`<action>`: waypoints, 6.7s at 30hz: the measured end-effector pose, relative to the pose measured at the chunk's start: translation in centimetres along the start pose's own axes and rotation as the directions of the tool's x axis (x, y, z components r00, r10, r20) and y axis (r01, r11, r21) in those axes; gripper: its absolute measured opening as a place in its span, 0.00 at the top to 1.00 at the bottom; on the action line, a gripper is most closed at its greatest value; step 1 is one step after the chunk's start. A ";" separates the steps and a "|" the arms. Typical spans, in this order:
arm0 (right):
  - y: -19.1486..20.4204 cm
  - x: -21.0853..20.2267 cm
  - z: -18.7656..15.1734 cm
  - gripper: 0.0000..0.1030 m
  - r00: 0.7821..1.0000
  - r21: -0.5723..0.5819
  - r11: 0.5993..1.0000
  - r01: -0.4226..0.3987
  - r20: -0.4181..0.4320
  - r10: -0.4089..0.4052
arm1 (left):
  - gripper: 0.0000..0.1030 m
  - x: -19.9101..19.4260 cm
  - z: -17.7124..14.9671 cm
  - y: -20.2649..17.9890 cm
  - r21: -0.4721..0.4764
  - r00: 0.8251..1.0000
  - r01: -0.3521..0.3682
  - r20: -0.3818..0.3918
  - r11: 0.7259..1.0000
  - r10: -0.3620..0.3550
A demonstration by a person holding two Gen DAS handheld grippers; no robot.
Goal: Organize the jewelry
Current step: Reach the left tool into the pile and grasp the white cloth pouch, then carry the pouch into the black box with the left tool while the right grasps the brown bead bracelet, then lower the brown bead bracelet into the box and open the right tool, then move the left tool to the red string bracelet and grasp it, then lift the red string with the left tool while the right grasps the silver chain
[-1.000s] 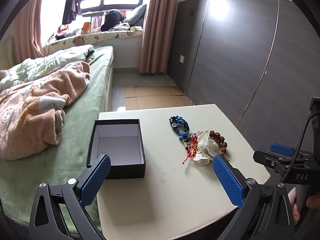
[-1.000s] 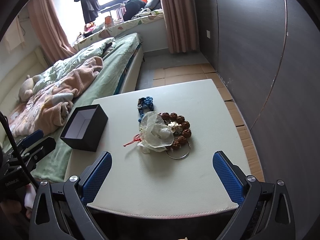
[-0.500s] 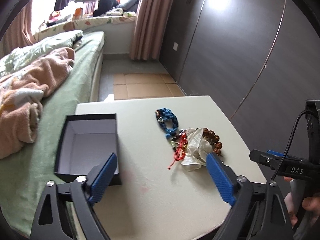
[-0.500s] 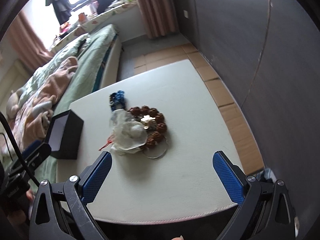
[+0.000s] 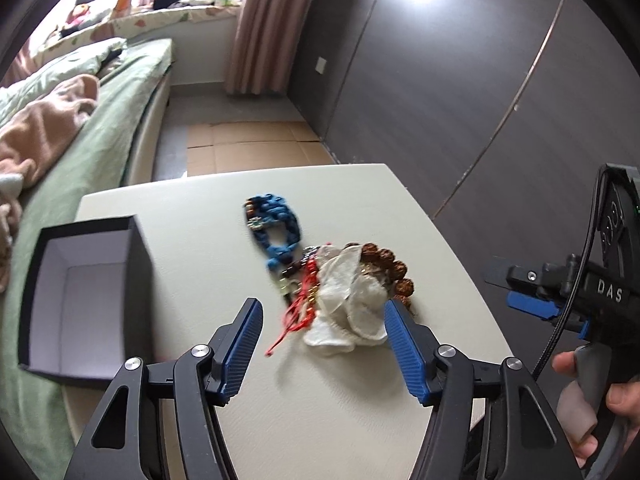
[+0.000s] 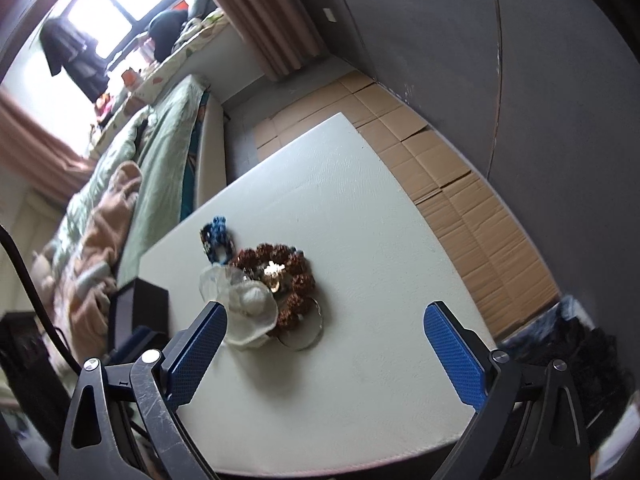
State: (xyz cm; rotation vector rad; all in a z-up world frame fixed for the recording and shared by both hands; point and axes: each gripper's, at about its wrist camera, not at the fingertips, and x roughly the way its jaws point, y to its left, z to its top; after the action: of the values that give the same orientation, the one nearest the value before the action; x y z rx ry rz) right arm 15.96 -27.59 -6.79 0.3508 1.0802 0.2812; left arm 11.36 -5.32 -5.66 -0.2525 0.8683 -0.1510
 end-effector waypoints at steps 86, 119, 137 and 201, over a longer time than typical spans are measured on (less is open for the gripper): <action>12.7 1.5 -0.6 0.80 0.911 -0.166 0.918 -0.360 0.150 0.385 | 0.98 -8.0 2.7 14.7 -0.370 0.985 -0.073 0.118 0.926 0.125; 19.6 5.8 -3.9 0.44 0.864 -0.193 0.845 -0.499 -0.030 0.503 | 0.00 -11.4 1.3 17.9 -0.461 0.942 -0.196 0.156 0.865 0.297; 11.0 0.8 -1.0 0.31 0.931 -0.098 0.941 -0.323 0.147 0.335 | 0.00 -8.7 2.6 10.0 -0.299 0.975 -0.079 0.175 0.951 0.136; 6.4 10.1 0.0 0.61 0.984 0.104 0.990 -0.099 -0.137 0.113 | 0.99 0.2 2.2 4.8 -0.086 0.999 -0.031 -0.026 0.996 0.029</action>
State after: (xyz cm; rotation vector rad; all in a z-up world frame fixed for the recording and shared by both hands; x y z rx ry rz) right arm 20.10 -17.83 -12.27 0.4816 1.2205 0.3540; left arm 13.34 -0.43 -5.74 -0.3185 0.9035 -0.0891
